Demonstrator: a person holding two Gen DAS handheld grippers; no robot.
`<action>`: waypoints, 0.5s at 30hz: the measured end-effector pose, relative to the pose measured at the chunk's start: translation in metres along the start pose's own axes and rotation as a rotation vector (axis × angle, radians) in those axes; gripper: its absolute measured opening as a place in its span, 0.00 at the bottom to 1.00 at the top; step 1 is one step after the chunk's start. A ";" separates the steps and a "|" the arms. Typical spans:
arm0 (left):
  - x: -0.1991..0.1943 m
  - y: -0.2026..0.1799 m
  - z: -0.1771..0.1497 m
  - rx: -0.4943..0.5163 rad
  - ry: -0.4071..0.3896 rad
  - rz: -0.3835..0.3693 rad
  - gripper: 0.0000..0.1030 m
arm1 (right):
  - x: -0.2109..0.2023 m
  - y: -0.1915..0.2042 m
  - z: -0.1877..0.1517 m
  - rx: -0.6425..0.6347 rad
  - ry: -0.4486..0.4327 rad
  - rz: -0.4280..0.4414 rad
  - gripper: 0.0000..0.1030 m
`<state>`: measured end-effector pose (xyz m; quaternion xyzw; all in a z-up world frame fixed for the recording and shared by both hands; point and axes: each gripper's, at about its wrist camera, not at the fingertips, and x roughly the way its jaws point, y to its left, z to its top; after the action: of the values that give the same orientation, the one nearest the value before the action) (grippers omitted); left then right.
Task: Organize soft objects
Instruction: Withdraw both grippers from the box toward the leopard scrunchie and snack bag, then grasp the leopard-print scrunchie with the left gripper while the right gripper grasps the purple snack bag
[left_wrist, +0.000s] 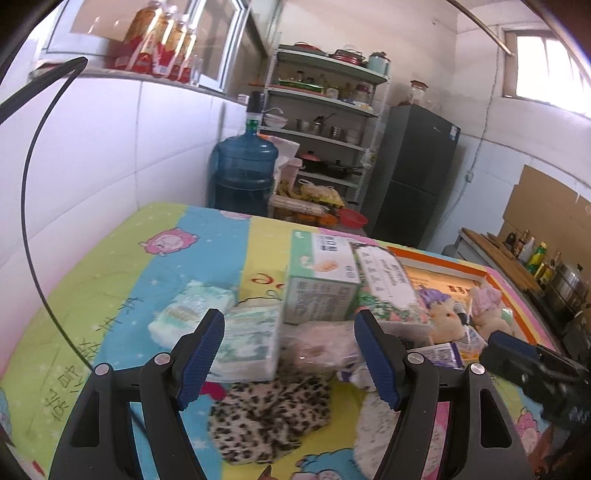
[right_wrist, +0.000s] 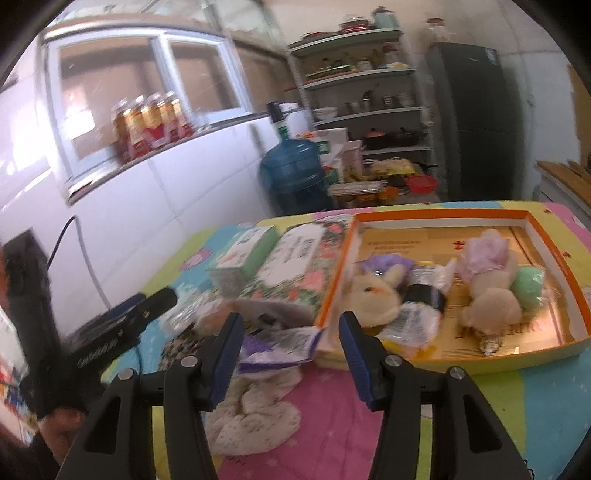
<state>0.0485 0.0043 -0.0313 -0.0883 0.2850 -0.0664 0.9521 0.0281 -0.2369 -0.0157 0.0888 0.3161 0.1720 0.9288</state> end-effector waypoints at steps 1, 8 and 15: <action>0.000 0.004 0.000 -0.008 0.001 0.001 0.72 | 0.002 0.006 0.000 -0.037 0.014 0.019 0.56; -0.002 0.019 -0.007 -0.028 0.009 0.003 0.72 | 0.020 0.050 -0.002 -0.441 0.142 0.077 0.56; 0.000 0.028 -0.017 -0.001 0.044 -0.036 0.72 | 0.048 0.055 -0.007 -0.624 0.249 0.030 0.56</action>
<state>0.0416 0.0290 -0.0507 -0.0924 0.3044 -0.0854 0.9442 0.0451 -0.1677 -0.0331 -0.2167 0.3582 0.2837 0.8627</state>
